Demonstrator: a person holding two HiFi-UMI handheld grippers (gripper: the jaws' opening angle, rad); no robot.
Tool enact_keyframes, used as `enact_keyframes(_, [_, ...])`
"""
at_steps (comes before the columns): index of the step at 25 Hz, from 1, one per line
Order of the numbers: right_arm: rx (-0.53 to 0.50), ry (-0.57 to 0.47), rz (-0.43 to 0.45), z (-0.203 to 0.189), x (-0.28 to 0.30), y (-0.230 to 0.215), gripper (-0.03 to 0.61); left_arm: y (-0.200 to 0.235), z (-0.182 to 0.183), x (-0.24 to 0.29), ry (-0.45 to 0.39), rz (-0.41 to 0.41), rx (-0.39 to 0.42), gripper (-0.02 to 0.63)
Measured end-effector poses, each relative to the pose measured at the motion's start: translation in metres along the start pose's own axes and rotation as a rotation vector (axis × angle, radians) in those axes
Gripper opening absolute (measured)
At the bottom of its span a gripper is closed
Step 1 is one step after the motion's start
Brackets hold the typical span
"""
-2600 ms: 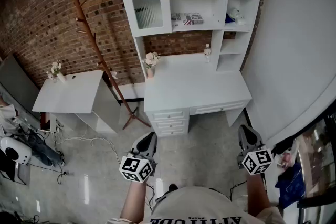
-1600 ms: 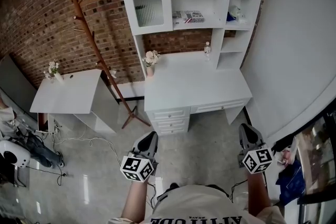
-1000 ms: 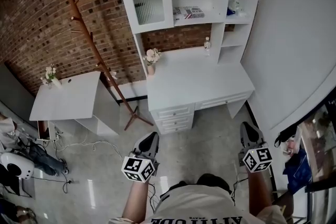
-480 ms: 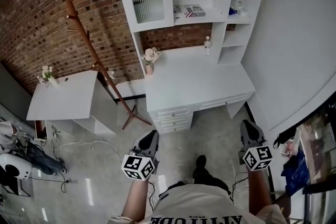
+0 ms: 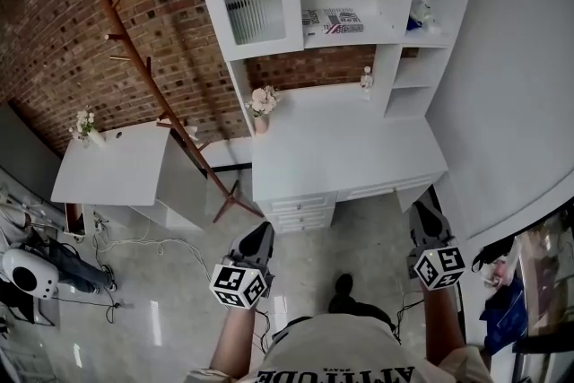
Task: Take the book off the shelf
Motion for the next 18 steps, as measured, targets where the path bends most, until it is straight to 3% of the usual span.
enact_keyframes(18, [0.001, 0.024, 0.102, 0.018, 0.079, -0.135, 0.034, -0.049, 0.022, 0.125, -0.003, 0.065, 0.016, 0.027])
Point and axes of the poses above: the fingertips, and each gripper's own axes: x forward along the fingers, y to its left, z out of its top, the point moved 3 cm from there along -x, backward along the fingers, and after that the axes turned 15 degrees about z, right-handed, at the moved point
